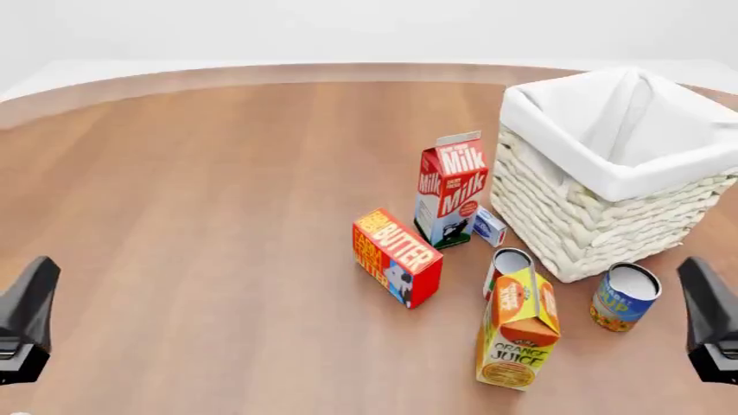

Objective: Pick up the alphabet soup, and put it in the basket.

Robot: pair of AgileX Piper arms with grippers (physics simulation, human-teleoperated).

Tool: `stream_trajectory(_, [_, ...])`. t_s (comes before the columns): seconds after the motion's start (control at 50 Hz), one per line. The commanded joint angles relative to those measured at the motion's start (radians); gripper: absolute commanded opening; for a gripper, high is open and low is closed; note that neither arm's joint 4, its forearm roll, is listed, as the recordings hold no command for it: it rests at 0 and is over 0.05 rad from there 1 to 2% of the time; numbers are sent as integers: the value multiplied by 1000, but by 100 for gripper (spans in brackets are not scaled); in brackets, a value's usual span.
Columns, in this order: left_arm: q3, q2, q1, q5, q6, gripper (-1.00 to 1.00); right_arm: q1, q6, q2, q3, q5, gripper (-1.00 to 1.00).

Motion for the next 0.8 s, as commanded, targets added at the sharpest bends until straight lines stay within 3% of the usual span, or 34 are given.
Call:
stream_trajectory(0.02, [0,0,0,0,0,100,19,7,24,-4,0,100])
stream_trajectory(0.24, [0,0,0,0,0,100,33,5,54,-18,7,100])
stream_trajectory(0.8, [0,0,0,0,0,100,31,-76,158,-107,91,100])
